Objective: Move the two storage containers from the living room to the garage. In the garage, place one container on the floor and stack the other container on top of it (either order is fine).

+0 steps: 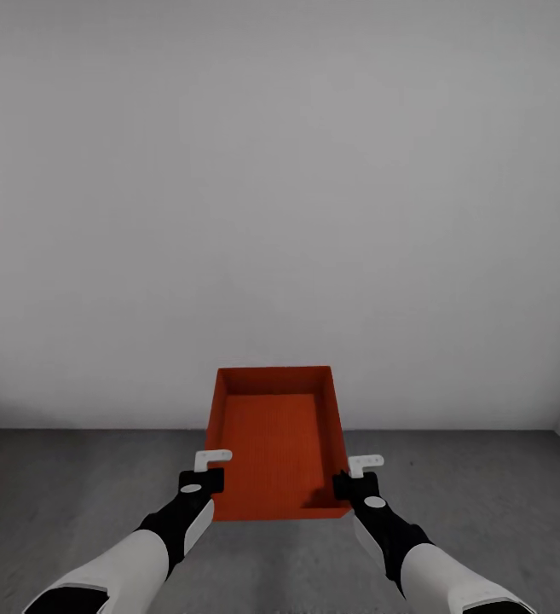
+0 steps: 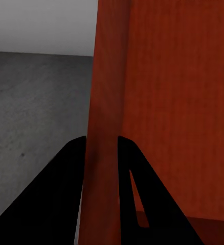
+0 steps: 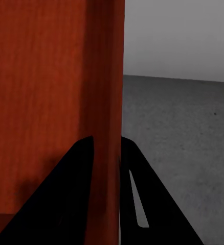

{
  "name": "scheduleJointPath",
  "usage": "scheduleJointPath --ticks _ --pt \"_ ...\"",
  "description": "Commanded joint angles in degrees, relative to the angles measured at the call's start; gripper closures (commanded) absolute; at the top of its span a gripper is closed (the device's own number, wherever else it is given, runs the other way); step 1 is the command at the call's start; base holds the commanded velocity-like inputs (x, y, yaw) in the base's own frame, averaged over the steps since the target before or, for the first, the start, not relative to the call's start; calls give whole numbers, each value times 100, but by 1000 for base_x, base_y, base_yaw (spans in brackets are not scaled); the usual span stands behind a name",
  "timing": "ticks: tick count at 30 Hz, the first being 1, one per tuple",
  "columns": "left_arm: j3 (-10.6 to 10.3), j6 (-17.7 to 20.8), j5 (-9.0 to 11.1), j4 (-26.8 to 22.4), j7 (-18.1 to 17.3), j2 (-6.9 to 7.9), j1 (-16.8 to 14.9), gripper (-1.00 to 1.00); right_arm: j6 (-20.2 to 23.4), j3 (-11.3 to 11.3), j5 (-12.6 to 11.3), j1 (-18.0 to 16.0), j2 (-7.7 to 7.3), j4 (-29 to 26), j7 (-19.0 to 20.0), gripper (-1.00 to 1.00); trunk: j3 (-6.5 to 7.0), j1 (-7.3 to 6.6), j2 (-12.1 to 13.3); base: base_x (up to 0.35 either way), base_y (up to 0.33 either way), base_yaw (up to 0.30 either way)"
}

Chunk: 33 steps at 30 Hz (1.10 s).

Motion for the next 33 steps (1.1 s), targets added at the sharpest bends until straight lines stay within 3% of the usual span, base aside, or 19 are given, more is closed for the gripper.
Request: scheduleJointPath --ticks 1,33 --pt "147 -140 -100 -24 63 3 -7 100 -7 -76 -45 -5 -1 15 -26 100 -18 1 -7 0 0 0" --pt "170 -140 -100 -6 63 8 -7 100 12 -78 -47 -5 8 15 -26 100 -312 1 -7 0 0 0"
